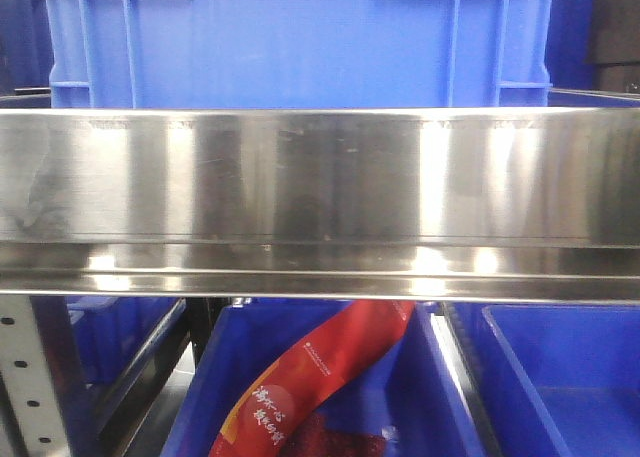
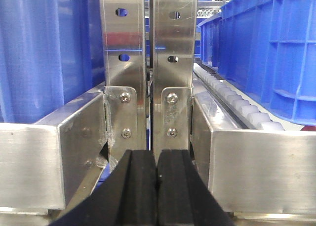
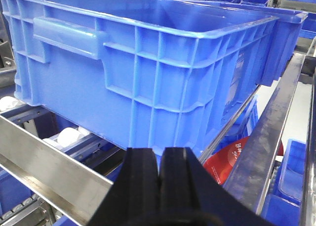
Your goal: Grab block from conveyor and place in blue bin
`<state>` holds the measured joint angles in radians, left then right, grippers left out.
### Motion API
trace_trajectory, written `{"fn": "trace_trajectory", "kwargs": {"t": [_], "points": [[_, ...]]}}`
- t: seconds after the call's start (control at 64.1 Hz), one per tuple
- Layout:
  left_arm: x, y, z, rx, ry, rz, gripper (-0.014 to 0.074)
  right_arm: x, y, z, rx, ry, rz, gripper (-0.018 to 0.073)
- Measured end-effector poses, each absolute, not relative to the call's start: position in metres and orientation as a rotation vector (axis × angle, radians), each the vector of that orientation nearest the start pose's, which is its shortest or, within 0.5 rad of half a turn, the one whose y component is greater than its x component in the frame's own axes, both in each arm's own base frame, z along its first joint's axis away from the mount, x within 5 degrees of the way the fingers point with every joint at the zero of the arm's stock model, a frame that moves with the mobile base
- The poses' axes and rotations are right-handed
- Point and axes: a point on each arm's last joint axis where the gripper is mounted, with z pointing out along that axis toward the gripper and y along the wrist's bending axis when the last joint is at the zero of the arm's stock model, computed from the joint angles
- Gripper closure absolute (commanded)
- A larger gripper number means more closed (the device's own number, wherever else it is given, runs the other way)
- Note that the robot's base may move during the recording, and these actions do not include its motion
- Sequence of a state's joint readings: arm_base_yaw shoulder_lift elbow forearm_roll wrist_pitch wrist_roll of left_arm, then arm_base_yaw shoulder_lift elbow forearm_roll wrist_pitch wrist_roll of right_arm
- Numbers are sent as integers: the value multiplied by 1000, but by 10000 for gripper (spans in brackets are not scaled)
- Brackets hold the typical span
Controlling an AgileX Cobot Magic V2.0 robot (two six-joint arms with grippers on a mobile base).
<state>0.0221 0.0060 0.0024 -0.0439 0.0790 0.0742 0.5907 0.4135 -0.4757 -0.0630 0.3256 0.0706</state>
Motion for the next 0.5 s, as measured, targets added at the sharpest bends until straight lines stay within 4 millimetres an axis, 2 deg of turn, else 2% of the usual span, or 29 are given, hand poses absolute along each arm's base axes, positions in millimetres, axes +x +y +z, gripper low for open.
{"fn": "trace_trajectory", "kwargs": {"t": [0.156, 0.297, 0.499], "points": [[57, 1, 205, 9, 1569, 39, 707, 77, 46, 317, -439, 1688, 414, 721], [57, 1, 205, 9, 1569, 39, 707, 74, 33, 316, -322, 1662, 344, 721], [57, 1, 205, 9, 1569, 39, 707, 63, 16, 288, -172, 1624, 215, 721]]}}
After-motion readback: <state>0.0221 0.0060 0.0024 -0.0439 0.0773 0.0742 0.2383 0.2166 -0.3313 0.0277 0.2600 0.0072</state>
